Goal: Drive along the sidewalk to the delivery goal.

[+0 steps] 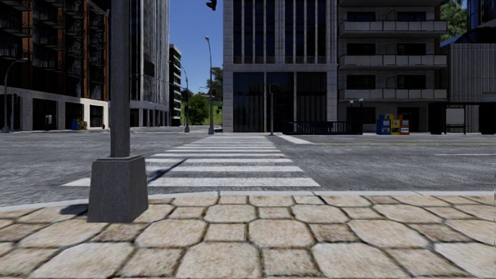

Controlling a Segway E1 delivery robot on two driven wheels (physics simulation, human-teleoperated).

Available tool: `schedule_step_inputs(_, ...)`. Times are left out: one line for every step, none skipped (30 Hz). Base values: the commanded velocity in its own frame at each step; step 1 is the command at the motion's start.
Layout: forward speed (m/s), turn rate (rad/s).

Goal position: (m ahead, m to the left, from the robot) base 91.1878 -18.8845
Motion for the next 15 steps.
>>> schedule_step_inputs(2.0, 0.28)
schedule_step_inputs(2.0, 0.28)
schedule_step_inputs(2.0, 0.28)
schedule_step_inputs(2.0, 0.28)
schedule_step_inputs(2.0, 0.28)
schedule_step_inputs(2.0, 0.0)
schedule_step_inputs(2.0, 0.0)
schedule_step_inputs(2.0, 0.0)
schedule_step_inputs(2.0, 0.0)
schedule_step_inputs(2.0, 0.0)
schedule_step_inputs(2.0, 0.0)
schedule_step_inputs(2.0, 0.0)
schedule_step_inputs(2.0, 0.0)
schedule_step_inputs(2.0, 0.0)
schedule_step_inputs(2.0, 0.0)
